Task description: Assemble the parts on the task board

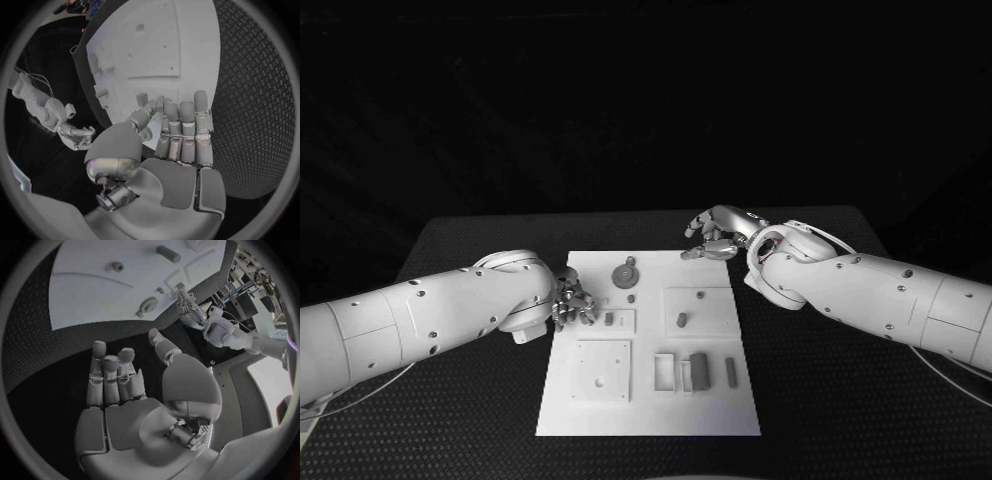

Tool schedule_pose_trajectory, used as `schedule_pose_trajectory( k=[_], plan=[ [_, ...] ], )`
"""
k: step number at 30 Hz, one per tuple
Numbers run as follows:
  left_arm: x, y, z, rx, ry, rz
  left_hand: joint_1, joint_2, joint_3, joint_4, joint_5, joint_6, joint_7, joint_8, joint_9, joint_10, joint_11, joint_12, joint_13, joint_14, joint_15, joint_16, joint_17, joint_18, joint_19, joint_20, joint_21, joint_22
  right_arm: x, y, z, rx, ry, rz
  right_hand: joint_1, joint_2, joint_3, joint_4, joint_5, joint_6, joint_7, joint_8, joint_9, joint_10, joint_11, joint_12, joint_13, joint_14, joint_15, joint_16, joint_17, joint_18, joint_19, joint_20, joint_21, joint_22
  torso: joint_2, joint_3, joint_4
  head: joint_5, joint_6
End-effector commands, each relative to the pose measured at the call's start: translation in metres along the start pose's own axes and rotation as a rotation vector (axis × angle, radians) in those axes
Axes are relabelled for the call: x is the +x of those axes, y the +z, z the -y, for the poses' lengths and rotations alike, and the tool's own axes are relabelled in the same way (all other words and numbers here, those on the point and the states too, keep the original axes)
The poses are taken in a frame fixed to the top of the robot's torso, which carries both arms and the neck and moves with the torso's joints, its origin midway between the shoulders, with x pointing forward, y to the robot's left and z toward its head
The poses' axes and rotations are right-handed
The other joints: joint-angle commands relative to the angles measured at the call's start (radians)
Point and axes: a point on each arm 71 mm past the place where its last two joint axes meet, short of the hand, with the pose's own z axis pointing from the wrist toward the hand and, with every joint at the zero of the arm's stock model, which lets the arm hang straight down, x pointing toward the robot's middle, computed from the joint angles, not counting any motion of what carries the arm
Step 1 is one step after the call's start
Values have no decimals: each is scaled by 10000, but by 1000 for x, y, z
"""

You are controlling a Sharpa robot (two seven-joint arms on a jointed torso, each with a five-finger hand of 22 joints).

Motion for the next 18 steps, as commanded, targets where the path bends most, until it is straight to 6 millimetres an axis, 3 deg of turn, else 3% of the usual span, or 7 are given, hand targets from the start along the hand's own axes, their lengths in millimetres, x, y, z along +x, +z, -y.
schedule_pose_trajectory(
  k=[1,18],
  plan=[
    [8,2,-1,-144,322,-354,72,-8,73,5,58,52,12,31,-14,183,-152,0,-10,33,-1,21,-18,5,75,-152,16,13,1,0,0,-87,-31,-105,3,97,-57,14,27,-24,72,35,-15,-7,-2,60,-16,10,-45,37,-15,144,-38,41,-12,146,3,1,-1,-8,-21],
    [7,3,-2,-164,252,-256,77,-8,84,5,58,40,16,29,-17,181,-149,-12,-17,31,0,14,-26,5,73,-151,7,17,0,-1,2,-39,-33,-112,-3,98,-64,7,27,-25,73,35,-18,-13,-1,60,-21,5,-44,37,-19,144,-42,42,-15,145,0,-6,3,-16,-17]
  ],
)
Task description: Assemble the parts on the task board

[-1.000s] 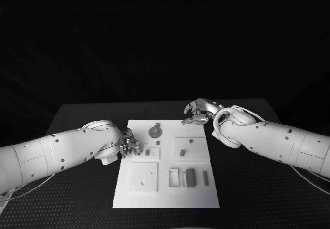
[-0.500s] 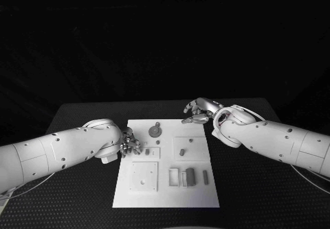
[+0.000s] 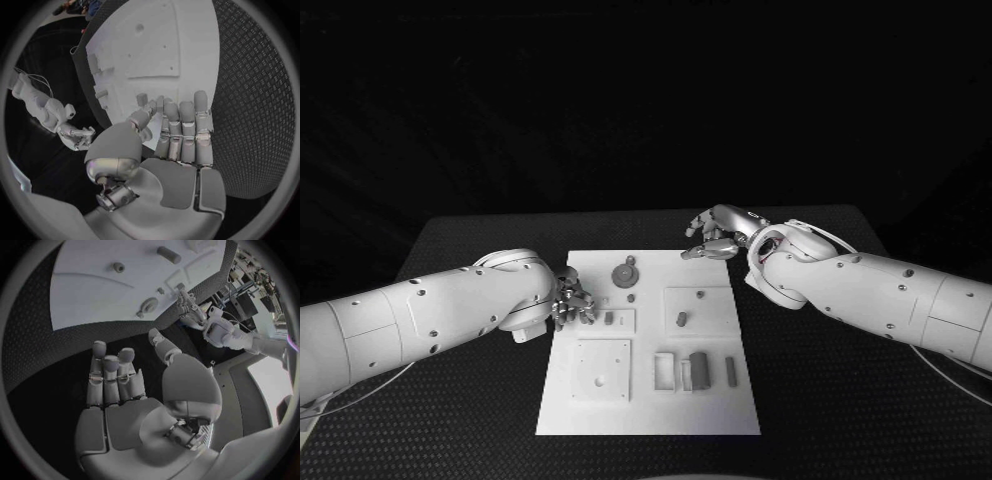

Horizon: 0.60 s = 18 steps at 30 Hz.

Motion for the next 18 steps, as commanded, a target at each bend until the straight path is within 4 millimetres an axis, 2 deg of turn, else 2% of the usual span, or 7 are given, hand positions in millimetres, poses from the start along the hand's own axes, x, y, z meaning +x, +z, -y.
schedule_pose_trajectory(
  k=[1,18],
  plan=[
    [7,2,-3,-157,197,-235,80,-6,45,-4,31,40,15,35,-13,180,-149,-12,-13,20,-13,13,-17,4,73,-152,6,10,1,0,0,-68,-27,-99,-3,98,-64,7,27,13,68,35,-10,-14,0,60,-14,26,-67,37,-10,143,-43,43,-16,146,2,-3,-4,-4,-1],
    [7,2,-2,-158,186,-211,81,-5,50,-4,31,38,17,38,-14,182,-148,-18,-17,22,-12,12,-22,3,75,-151,0,14,1,0,0,-70,-25,-130,-8,102,-68,2,27,11,69,35,-13,-21,1,59,-19,21,-66,35,-13,143,-48,44,-20,145,2,2,-5,4,-14]
  ],
)
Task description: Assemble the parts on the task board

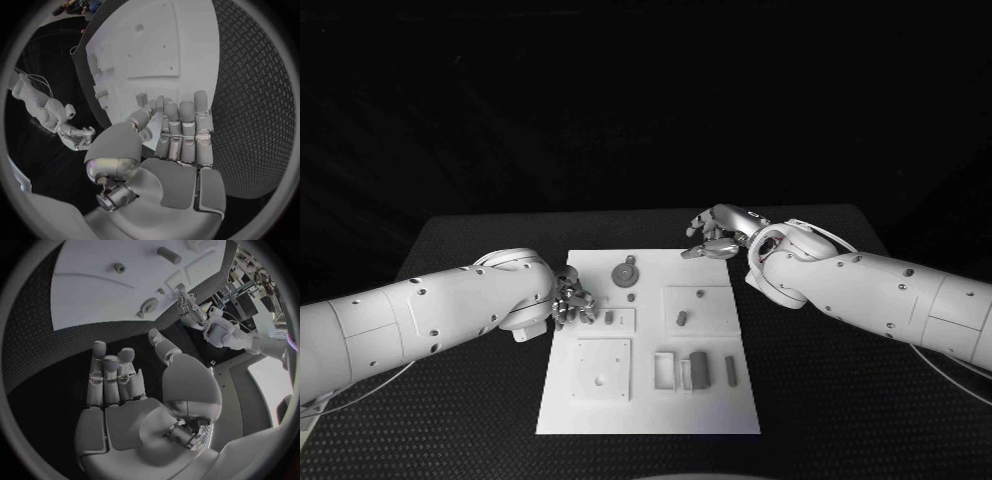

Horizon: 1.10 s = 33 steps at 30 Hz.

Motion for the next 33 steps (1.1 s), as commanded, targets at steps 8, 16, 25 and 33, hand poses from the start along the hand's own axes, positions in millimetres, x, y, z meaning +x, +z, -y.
schedule_pose_trajectory(
  k=[8,16,25,33],
  plan=[
    [7,2,-4,-177,202,-277,110,23,54,-3,34,38,17,54,-16,168,-161,-20,-16,23,-14,11,-16,3,76,-151,-2,18,1,0,-1,-85,-23,-115,-10,103,-70,-1,27,9,74,35,-15,-23,1,60,-12,-6,-48,35,-15,143,-50,45,-21,145,1,1,5,-1,-18],
    [7,2,-5,-242,230,-291,128,32,68,-13,35,36,16,55,-17,171,-162,-24,-19,25,-14,11,-18,6,77,-153,-6,22,1,0,-1,-80,-23,-120,-10,103,-72,-3,27,8,74,36,-16,-25,2,60,-13,-7,-47,36,-17,143,-51,46,-22,145,0,-2,-1,14,-20],
    [7,2,-5,-240,233,-287,137,28,72,-18,35,36,15,57,-18,173,-163,-26,-20,27,-14,12,-20,6,77,-153,-9,25,1,0,-1,-76,-24,-106,-11,105,-73,-5,27,6,75,35,-18,-27,2,61,-15,-9,-47,36,-18,143,-52,46,-22,145,1,-1,2,3,-26],
    [7,2,-6,-272,222,-283,140,27,74,-18,35,37,16,59,-18,175,-163,-28,-22,28,-14,12,-22,5,79,-152,-11,28,1,0,0,-64,-28,-106,-12,106,-74,-7,27,5,75,35,-19,-29,3,62,-17,-11,-46,36,-19,143,-53,47,-23,145,1,7,-2,6,-24]
  ],
)
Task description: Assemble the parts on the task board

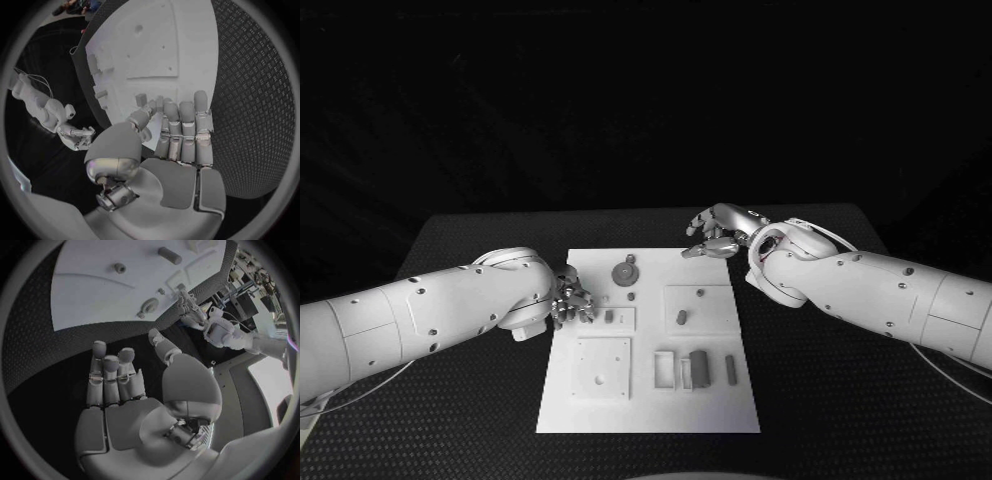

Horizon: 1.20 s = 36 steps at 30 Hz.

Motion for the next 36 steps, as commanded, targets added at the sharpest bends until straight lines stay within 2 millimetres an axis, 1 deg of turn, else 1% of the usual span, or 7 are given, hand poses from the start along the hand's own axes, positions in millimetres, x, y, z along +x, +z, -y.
schedule_pose_trajectory(
  k=[1,9,12,17,21,29,36],
  plan=[
    [7,2,-5,-243,219,-266,134,21,63,12,34,37,16,61,-12,125,-147,-28,-13,11,-31,12,-14,4,79,-152,-11,12,1,0,-1,-85,-27,-88,-13,107,-74,-7,27,-1,42,35,-12,-29,3,62,-11,-15,-77,37,-11,144,-53,47,-23,138,3,9,-5,1,16],
    [8,3,-4,-237,194,-251,114,-21,52,20,33,-19,33,32,-29,117,-132,-42,-21,1,-26,2,-25,-2,73,-146,-26,19,1,0,0,-67,-34,-83,-16,107,-76,-7,27,-1,42,35,-14,-30,3,63,-13,-16,-77,37,-12,144,-54,48,-24,138,8,5,0,-18,7],
    [8,3,-4,-262,232,-229,30,-225,-33,25,32,-69,56,5,-46,110,-111,-52,-25,-8,-18,-4,-33,-13,66,-137,-37,28,0,0,1,-51,-39,-76,-16,107,-76,-8,27,-1,43,35,-14,-30,3,63,-13,-16,-77,37,-13,144,-54,48,-24,138,3,4,1,-20,0],
    [8,4,-4,-262,236,-216,-329,-811,-303,200,32,-258,144,-126,-122,83,-27,-81,-39,-38,1,-23,-55,-26,57,-123,-71,43,0,0,1,-54,-42,-92,-18,107,-77,-7,27,-2,43,35,-15,-31,4,63,-14,-17,-76,38,-13,144,-54,48,-24,138,0,7,5,-20,7],
    [8,4,-4,-249,246,-233,-569,-993,-568,246,34,-263,150,-145,-143,71,-22,-86,-41,-49,0,-23,-64,-14,45,-130,-94,56,0,0,1,-61,-41,-96,-22,106,-79,-7,27,-2,43,35,-15,-31,4,64,-14,-17,-76,38,-14,144,-54,49,-25,138,2,9,2,-28,-1],
    [8,4,-4,-229,251,-249,-683,-1137,-714,295,34,-246,139,-153,-160,66,-32,-91,-43,-56,-11,-21,-73,4,48,-137,-124,65,0,0,1,-58,-42,-99,-26,107,-80,-5,27,-3,44,35,-16,-32,4,64,-16,-18,-76,38,-15,144,-55,49,-25,138,3,7,-1,-35,-8],
    [7,4,-4,-212,190,-164,-730,-1191,-765,337,33,-243,136,-161,-171,64,-35,-93,-44,-59,-14,-19,-78,8,54,-138,-138,70,0,0,1,-56,-43,-97,-28,108,-81,-5,27,-3,44,35,-17,-33,4,65,-17,-19,-75,39,-15,144,-55,50,-25,138,2,5,2,-37,-3]
  ],
)
